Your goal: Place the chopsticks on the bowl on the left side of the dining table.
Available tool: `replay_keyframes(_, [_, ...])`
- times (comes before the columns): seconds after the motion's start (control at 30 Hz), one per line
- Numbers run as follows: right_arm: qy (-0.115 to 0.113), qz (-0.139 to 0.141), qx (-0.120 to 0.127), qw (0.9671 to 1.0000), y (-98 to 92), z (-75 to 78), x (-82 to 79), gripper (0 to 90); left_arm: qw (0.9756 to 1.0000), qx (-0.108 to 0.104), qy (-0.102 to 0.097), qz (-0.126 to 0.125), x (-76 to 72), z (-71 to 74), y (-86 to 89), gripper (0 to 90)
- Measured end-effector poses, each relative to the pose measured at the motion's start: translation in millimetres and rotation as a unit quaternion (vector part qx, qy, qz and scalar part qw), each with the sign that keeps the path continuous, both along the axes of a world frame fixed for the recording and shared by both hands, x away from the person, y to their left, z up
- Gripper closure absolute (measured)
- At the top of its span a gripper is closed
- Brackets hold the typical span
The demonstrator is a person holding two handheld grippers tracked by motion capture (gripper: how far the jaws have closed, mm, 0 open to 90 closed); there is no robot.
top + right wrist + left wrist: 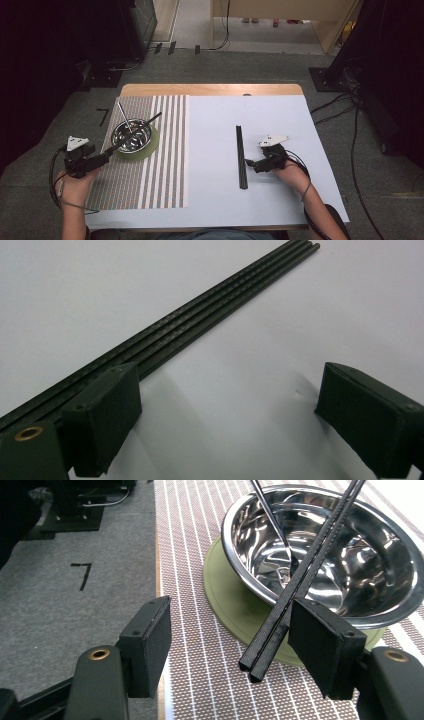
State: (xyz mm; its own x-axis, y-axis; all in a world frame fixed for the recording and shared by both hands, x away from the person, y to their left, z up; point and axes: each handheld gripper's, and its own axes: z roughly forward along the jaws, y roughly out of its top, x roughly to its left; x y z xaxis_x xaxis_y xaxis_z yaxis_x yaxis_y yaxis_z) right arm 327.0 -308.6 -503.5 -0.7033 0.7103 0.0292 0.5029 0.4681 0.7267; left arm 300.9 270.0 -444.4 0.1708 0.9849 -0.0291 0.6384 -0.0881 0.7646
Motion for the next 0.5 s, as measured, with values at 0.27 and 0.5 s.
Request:
replay_keyframes(0.27, [-0.003,0.002,-0.001,1.0000,-0.1,-0.1,0.4,10.2,1.0000,0.002,-0.008,0.002,4.1,2.0,1.5,34.2])
replay_keyframes(0.5, [0.000,0.000,0.000,1.0000,0.0,0.0,0.0,10.1,0.9999,-0.004,-0.012,0.006,8.7,0.7,5.5,34.5])
